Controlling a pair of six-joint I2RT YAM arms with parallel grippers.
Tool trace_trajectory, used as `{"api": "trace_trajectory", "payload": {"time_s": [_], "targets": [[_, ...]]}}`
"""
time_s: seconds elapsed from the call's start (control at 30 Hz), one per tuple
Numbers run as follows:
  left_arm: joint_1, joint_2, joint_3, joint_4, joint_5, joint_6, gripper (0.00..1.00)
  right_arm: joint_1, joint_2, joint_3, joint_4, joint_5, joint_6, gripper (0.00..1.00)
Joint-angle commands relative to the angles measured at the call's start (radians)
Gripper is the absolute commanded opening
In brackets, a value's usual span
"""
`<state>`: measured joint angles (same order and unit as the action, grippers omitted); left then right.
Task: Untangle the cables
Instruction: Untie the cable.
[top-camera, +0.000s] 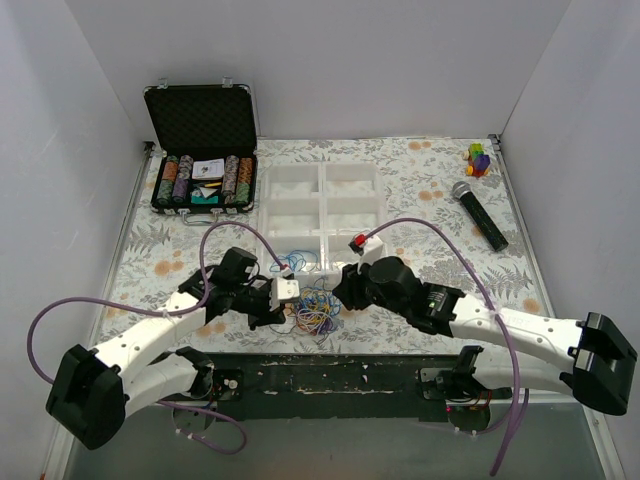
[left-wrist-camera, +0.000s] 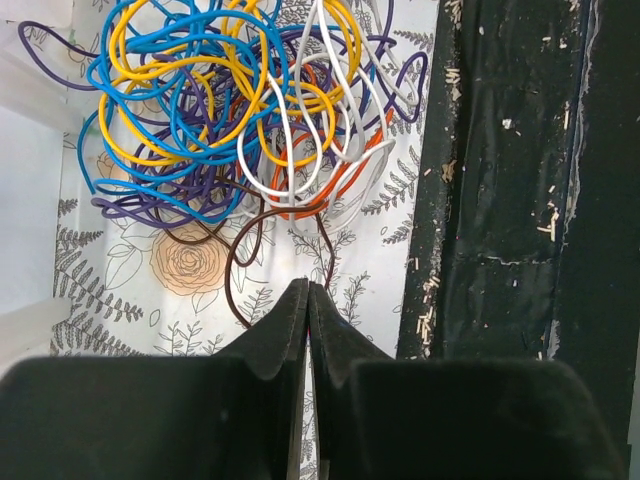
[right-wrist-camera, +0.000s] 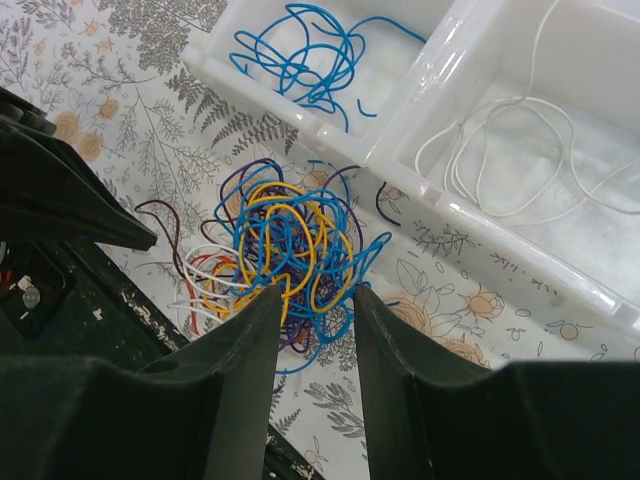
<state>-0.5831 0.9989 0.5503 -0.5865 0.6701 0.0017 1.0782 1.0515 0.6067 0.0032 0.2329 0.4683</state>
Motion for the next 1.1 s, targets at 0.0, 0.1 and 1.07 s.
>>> {"api": "trace_trajectory", "payload": {"time_s": [0.0,0.1,1.07], "targets": [[0.009,0.014,0.014,-0.015,0.049,0.073,0.00,0.012,0.041,0.073,0.069,0.010,-0.017,0.43],[0.012,-0.006,0.060,-0.056,0.045,0.099,0.00,0.015,0.090,0.100,0.098,-0.013,-0.025,0.43],[0.020,0.141,0.126,-0.062,0.006,-0.046,0.07,0.098,0.177,0.120,0.156,0.020,-0.008,0.48]]}}
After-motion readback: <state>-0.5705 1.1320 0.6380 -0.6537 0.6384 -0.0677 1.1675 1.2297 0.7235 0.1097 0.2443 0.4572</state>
